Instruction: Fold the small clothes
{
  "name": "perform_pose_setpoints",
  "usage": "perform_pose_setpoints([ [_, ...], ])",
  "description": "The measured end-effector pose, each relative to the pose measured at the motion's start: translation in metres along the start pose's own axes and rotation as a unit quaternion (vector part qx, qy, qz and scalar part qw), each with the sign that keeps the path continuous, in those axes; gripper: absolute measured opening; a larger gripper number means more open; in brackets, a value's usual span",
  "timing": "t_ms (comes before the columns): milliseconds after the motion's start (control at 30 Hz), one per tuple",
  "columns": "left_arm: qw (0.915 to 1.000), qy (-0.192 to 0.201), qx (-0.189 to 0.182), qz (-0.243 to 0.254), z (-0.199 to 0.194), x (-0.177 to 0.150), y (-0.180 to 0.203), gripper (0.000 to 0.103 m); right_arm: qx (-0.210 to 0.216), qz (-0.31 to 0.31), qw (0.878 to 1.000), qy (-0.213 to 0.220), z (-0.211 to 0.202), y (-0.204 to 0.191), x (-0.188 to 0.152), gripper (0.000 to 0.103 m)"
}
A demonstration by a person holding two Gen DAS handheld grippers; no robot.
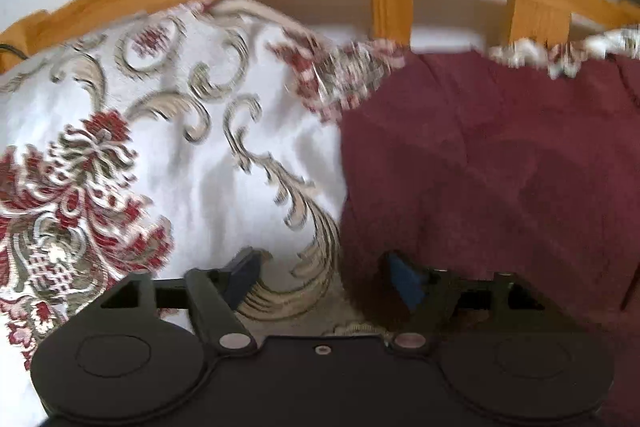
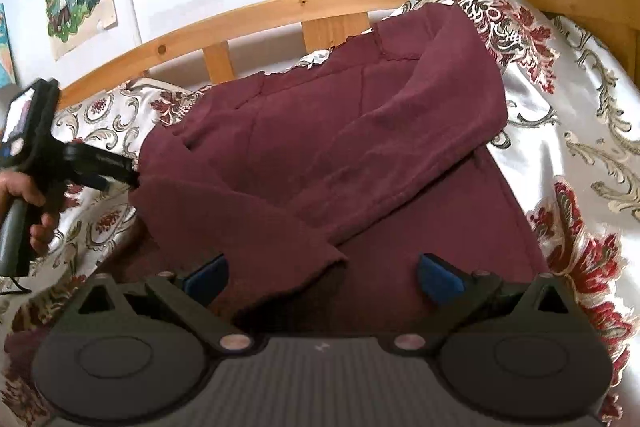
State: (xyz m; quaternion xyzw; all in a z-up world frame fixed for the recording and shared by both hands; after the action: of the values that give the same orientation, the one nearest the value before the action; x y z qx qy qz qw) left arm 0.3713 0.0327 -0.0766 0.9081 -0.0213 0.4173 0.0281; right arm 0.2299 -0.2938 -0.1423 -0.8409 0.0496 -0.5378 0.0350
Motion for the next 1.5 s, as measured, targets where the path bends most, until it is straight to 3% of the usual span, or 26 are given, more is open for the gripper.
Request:
perform_pose_setpoints([
  [100,0.9992,0.039,-0.011,0.008,-0.013,0.005,0.006,0.094,-0.011,-0.016,1.000,0.010,-0.001,-0.002,0.001,0.103],
  [167,0.9985,0.038,-0.021,0.034,-0.016,0.008,0.016,0.094,-0.009,-0.020,1.000,0.014,-0.001,-0.003,0.001,0.102],
  [433,0.9920,0.013,-0.033,0.121,-0.002,0.004,0.060,0.094,0.029,-0.006,1.000,0.001,-0.003,-0.008,0.000,0.065],
  [567,0.9913,-0.005,-0.050,0.121,0.004,0.000,0.070,0.094,0.039,0.013,0.999,-0.018,-0.001,-0.009,-0.004,0.056],
  [767,0.9912,-0.016,-0.049,0.122,0.012,-0.003,0.075,0.095,0.041,0.031,0.998,-0.037,-0.008,-0.009,-0.004,0.053],
  [900,0.9909,-0.017,-0.047,0.125,0.013,-0.005,0.074,0.096,0.072,0.062,0.994,-0.057,-0.013,-0.014,-0.007,0.048],
  [967,0.9912,-0.018,-0.046,0.122,0.013,-0.005,0.073,0.097,0.080,0.054,0.994,-0.047,-0.014,-0.019,-0.007,0.040],
  [1067,0.9918,-0.020,-0.046,0.118,0.015,-0.004,0.072,0.097,0.075,0.049,0.995,-0.036,-0.013,-0.021,-0.006,0.024],
  [1133,0.9918,-0.021,-0.045,0.117,0.016,-0.005,0.073,0.097,0.073,0.052,0.995,-0.034,-0.014,-0.021,-0.005,0.007],
  [1167,0.9918,-0.021,-0.045,0.118,0.016,-0.004,0.073,0.097,0.070,0.047,0.996,-0.035,-0.014,-0.021,-0.004,0.004],
  [1300,0.9912,-0.029,-0.036,0.124,0.020,-0.003,0.074,0.099,0.050,-0.036,0.997,-0.043,-0.023,-0.034,0.000,0.004],
  [1400,0.9927,-0.036,-0.036,0.109,0.022,-0.002,0.071,0.101,0.078,-0.062,0.993,-0.067,-0.029,-0.043,0.000,0.004],
  [1500,0.9939,-0.039,-0.037,0.096,0.024,-0.002,0.068,0.102,0.079,-0.077,0.991,-0.077,-0.030,-0.049,-0.003,0.003],
])
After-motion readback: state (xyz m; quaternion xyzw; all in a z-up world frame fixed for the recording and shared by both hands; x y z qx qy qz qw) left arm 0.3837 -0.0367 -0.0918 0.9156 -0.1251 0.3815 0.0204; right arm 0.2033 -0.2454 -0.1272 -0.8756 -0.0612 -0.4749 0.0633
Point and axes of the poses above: each gripper's, at about its wrist camera, not at the fingertips, and z roughly the way its jaws point, y to its right, x to its top, the point moved 5 cm from there along z, roughly the way its jaws point, and after that the axes turned 8 degrees about -x, right-handed, at the moved point
